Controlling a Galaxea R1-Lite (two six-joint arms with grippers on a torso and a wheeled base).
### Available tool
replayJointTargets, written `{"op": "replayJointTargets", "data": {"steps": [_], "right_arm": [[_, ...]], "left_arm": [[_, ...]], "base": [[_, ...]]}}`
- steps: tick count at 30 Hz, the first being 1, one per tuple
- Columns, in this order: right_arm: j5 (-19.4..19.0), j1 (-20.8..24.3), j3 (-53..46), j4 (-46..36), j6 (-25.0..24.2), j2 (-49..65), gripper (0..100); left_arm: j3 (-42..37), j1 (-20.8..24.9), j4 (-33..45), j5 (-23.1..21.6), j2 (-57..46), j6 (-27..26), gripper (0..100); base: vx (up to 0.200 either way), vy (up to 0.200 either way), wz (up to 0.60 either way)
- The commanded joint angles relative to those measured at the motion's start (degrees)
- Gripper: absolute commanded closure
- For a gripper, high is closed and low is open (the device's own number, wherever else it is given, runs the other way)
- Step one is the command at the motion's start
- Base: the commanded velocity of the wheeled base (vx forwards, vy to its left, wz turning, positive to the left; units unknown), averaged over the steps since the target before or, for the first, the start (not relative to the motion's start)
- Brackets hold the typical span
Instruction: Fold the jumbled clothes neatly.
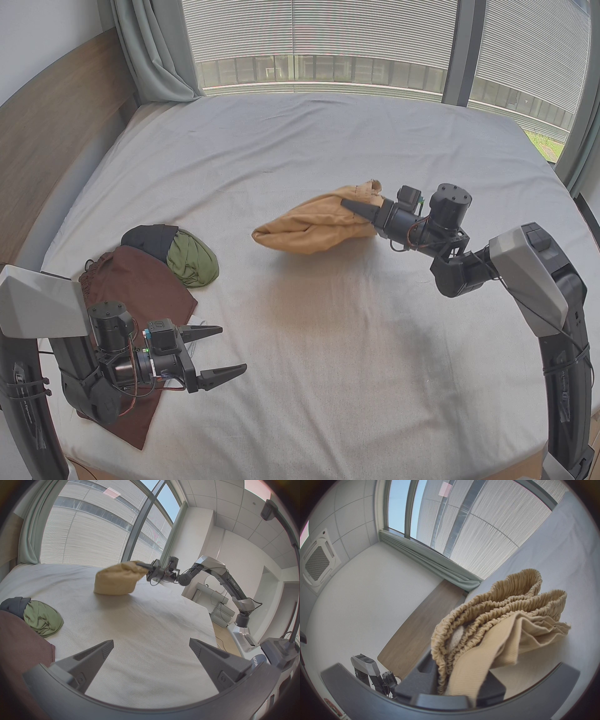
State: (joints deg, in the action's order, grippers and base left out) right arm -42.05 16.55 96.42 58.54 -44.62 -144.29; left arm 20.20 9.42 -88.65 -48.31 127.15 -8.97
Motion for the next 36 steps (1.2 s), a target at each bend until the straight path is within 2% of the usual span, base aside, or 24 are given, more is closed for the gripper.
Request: {"op": "replayJointTargets", "data": {"steps": [1,5,12,36], "right_arm": [[-0.1,0.1,-3.5,0.5,0.6,-3.6,100],[-0.1,0.1,-14.1,2.8,1.3,-2.0,100],[-0.1,-0.1,-22.1,7.1,1.3,-1.5,100],[1.7,0.1,-22.0,8.1,2.3,-5.0,100]], "left_arm": [[-0.2,-0.2,0.0,0.0,-0.2,-0.1,0],[-0.3,-0.2,0.0,0.0,-0.2,-0.1,0],[-0.2,0.0,0.0,0.0,-0.3,-0.1,0],[-0.1,0.1,0.0,0.0,-0.1,-0.3,0]], "base": [[0.0,0.0,0.0],[0.0,0.0,0.0],[0.0,0.0,0.0],[0.0,0.0,0.0]]}}
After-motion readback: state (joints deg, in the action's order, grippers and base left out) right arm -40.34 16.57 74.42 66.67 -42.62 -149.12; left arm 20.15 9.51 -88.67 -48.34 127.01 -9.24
